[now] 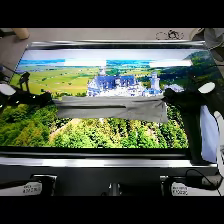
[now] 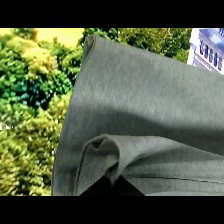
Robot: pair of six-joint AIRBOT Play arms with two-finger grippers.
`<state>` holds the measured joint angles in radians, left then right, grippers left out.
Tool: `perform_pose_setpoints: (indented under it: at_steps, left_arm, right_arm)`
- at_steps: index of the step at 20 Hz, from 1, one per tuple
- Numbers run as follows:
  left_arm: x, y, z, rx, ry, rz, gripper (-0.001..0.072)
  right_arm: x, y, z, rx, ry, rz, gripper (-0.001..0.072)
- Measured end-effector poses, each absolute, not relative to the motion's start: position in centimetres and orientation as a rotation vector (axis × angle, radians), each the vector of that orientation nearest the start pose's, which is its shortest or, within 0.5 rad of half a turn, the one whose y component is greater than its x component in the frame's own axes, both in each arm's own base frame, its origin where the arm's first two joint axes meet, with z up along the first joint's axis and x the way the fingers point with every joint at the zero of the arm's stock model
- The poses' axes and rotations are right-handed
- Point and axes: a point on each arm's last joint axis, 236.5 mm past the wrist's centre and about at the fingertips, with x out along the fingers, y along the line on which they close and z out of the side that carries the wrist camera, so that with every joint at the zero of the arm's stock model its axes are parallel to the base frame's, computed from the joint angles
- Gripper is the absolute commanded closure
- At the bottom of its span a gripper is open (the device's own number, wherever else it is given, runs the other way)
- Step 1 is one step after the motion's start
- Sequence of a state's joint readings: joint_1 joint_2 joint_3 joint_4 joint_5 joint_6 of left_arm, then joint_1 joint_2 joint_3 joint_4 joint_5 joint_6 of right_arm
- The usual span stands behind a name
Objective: Fold the shirts.
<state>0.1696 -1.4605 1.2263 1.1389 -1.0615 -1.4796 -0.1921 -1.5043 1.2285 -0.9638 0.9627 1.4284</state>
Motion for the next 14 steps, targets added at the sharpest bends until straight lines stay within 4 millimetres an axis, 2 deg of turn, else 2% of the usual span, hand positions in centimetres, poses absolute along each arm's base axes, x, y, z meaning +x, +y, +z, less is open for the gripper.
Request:
perform_pose_setpoints:
  at_steps: [1, 2, 3, 4, 6, 9, 10, 12, 14]
  left_arm:
    - [44.6, -1.5, -2.9, -0.458, 1.248, -0.097, 0.0485]
    - [45.5, -1.6, -4.0, -0.463, 1.273, -0.094, 0.0142]
    - [46.3, -1.7, -5.0, -0.481, 1.295, -0.091, -0.0011]
    - [46.9, -2.0, -5.5, -0.495, 1.314, -0.095, -0.0009]
    - [47.8, -2.2, -5.2, -0.497, 1.320, -0.122, -0.0008]
    - [48.4, -1.4, -2.9, -0.476, 1.298, -0.146, -0.0005]
    - [48.1, -1.6, -1.8, -0.471, 1.296, -0.162, -0.0004]
    - [47.9, -1.9, 0.4, -0.455, 1.271, -0.184, -0.0004]
    - [47.4, -2.6, 2.6, -0.428, 1.248, -0.206, -0.0003]
  right_arm:
    - [47.5, 2.8, -2.4, 0.591, 1.123, 0.140, 0.0617]
    - [48.1, 3.4, -3.7, 0.590, 1.145, 0.144, 0.0373]
    - [48.4, 3.6, -4.7, 0.581, 1.162, 0.144, 0.0059]
    - [48.6, 3.5, -5.3, 0.575, 1.174, 0.138, -0.0006]
    - [48.0, 2.9, -6.0, 0.536, 1.215, 0.133, -0.0008]
    - [45.6, 0.1, -7.5, 0.465, 1.320, 0.096, -0.0008]
    - [44.8, -0.3, -8.0, 0.465, 1.359, 0.094, -0.0008]
    - [43.5, 0.2, -9.3, 0.484, 1.434, 0.123, -0.0008]
    - [43.3, 1.4, -10.0, 0.523, 1.462, 0.157, 0.0004]
